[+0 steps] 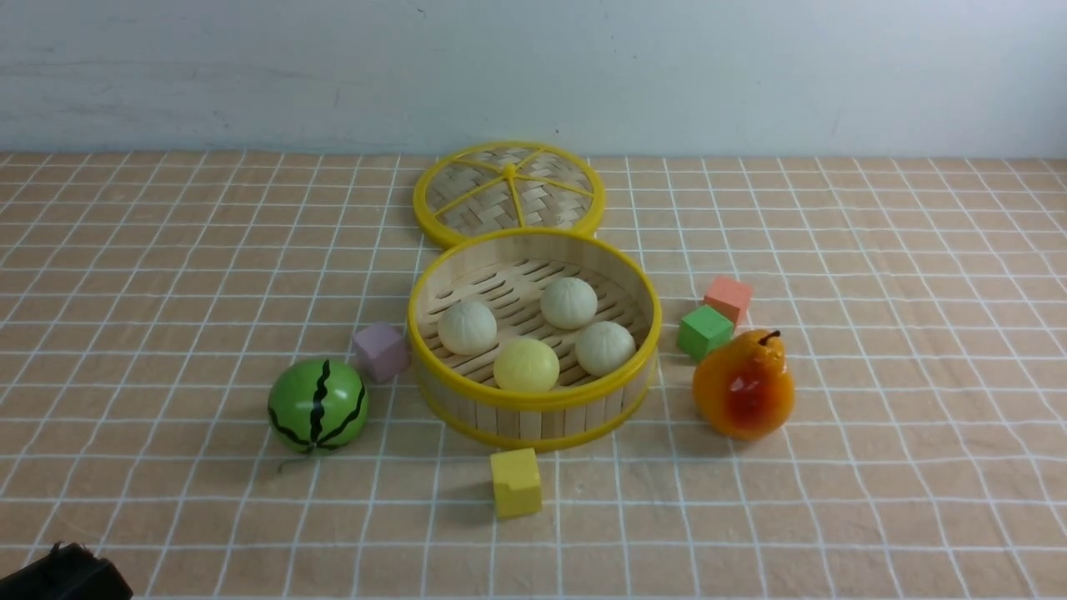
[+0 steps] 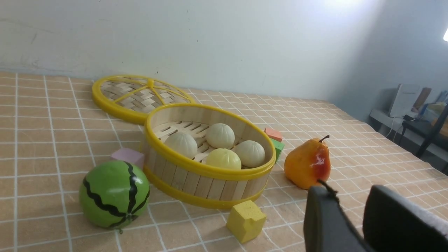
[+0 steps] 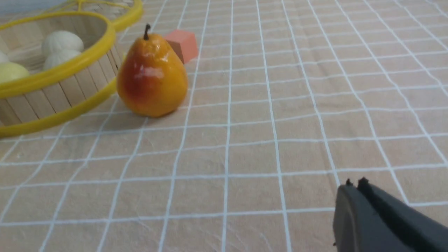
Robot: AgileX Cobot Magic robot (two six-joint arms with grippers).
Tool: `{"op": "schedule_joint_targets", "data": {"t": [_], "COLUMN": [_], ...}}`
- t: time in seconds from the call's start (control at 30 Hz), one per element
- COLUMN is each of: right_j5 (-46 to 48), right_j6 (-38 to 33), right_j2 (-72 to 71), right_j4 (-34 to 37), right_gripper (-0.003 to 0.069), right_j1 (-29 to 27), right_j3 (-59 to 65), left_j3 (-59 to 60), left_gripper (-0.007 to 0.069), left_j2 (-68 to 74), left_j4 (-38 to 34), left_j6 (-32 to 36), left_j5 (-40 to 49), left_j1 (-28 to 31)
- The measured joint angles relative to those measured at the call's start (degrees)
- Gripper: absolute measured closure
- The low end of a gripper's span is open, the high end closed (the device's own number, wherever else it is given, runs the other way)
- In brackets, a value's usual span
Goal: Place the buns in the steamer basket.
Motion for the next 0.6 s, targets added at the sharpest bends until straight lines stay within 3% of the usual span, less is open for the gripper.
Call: {"op": "schedule_joint_targets", "data": {"t": [0.6], "right_j5": [1.5], "right_j6": [3.2], "right_j2": [-0.3], "right_j4": [-3.2], "right_gripper": [0.0655], "right_j1": [0.0], "right_j3": [-0.3], "left_j3": [0.0], "left_gripper": [0.0442], "left_j2": [0.0], "left_j4": [0.0], "left_j6": [0.0], "left_j5": [0.0], "left_j1": [0.0]}}
